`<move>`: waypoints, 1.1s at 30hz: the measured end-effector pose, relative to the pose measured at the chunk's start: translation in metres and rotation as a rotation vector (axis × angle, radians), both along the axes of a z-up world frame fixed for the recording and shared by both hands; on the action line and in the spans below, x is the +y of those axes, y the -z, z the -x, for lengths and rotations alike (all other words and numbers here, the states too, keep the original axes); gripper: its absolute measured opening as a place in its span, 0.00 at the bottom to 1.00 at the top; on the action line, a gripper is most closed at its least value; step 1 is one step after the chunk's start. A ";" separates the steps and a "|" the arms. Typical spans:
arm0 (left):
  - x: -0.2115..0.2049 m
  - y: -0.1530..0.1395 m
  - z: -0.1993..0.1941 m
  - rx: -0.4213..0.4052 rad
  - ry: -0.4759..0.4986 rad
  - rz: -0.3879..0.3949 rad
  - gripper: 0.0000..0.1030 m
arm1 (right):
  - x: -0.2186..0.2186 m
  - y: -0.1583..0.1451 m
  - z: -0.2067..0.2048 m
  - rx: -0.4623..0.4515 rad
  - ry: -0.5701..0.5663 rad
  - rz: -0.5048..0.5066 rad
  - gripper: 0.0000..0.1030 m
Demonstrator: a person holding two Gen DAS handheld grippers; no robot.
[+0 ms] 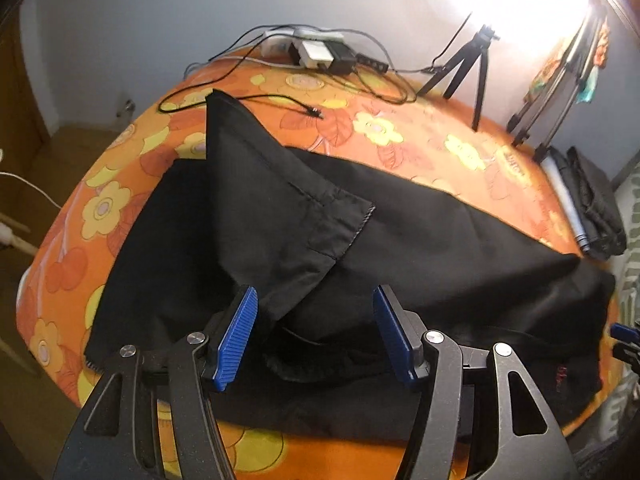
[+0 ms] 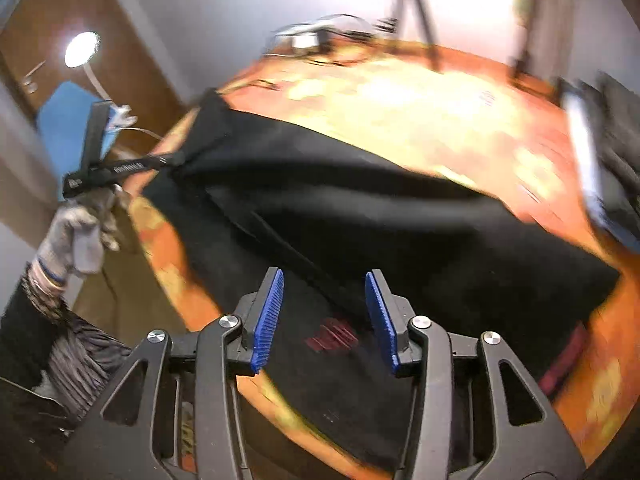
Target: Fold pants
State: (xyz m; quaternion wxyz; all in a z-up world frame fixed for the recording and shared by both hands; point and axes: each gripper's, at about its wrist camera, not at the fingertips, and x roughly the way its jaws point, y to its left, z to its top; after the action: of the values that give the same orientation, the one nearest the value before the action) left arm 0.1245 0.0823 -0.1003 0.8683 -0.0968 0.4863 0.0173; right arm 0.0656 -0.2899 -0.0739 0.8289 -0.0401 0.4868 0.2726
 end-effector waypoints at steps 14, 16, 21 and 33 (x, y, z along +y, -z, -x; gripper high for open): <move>0.011 0.013 -0.012 -0.031 -0.115 0.077 0.20 | -0.155 0.029 -0.003 0.039 0.533 -0.180 0.60; 0.012 0.009 -0.009 -0.052 -0.126 0.089 0.17 | -0.164 0.038 -0.011 0.081 0.541 -0.238 0.60; 0.027 0.001 -0.001 -0.100 -0.176 0.156 0.12 | -0.165 0.053 -0.023 0.110 0.539 -0.255 0.61; 0.074 0.000 0.029 -0.146 -0.312 0.250 0.12 | -0.140 0.061 -0.026 0.071 0.493 -0.115 0.56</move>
State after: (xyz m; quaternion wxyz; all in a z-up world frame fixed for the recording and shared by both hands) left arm 0.0958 0.1561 -0.1001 0.8691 -0.2790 0.3997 0.0839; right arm 0.0917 -0.4302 -0.1344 0.8537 0.1365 0.4943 0.0906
